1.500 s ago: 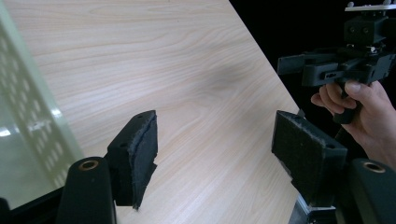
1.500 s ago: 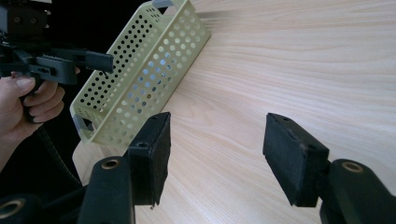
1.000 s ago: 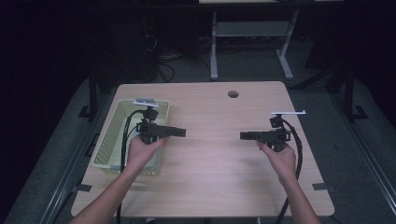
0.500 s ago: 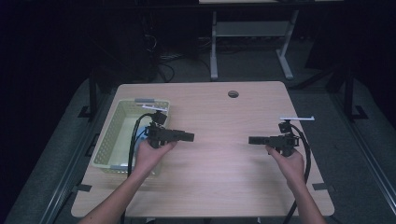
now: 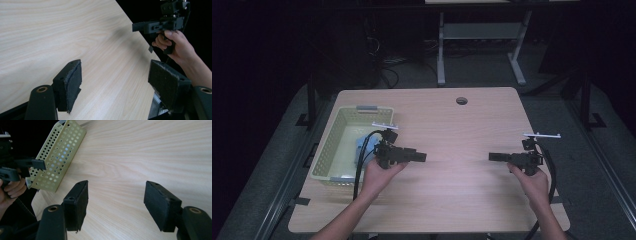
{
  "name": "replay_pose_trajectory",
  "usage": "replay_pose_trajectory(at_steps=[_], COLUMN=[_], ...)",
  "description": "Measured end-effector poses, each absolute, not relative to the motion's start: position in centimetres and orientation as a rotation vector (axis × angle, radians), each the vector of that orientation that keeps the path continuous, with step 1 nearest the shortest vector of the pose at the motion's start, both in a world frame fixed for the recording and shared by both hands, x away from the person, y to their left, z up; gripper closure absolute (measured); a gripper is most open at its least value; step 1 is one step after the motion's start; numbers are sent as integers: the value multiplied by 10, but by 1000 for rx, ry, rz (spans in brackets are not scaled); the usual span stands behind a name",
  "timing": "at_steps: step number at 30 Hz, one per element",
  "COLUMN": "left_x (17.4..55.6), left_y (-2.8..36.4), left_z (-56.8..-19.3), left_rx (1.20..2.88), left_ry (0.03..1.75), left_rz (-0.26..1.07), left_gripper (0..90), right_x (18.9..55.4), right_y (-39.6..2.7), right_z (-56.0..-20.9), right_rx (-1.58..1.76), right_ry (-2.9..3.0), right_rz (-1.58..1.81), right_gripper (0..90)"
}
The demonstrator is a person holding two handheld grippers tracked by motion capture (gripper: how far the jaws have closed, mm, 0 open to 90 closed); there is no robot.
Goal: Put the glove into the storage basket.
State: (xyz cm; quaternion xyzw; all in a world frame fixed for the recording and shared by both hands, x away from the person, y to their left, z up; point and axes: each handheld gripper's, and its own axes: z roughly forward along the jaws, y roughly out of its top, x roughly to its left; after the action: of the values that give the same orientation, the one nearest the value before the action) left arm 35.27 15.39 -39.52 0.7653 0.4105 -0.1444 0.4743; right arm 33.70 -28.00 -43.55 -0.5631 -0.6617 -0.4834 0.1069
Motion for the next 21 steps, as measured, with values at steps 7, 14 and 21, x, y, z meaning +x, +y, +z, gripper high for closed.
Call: replay_pose_trajectory(at_steps=[7, 14, 21], left_x=[343, 329, 317], left_y=[148, 141, 135], left_z=[-406, -412, -421], left_rx=[1894, 1897, 1909], left_ry=[987, 945, 920], left_rz=[-353, -371, -375], left_gripper=[266, 262, 262], right_x=[327, 316, 307], right_y=[-287, -287, -285], right_z=[-445, -448, -449], right_rx=[-1675, -1667, -1653], right_ry=[-1935, -1952, -1967], right_rz=[-1408, -1404, -1396], right_gripper=[350, 343, 337])
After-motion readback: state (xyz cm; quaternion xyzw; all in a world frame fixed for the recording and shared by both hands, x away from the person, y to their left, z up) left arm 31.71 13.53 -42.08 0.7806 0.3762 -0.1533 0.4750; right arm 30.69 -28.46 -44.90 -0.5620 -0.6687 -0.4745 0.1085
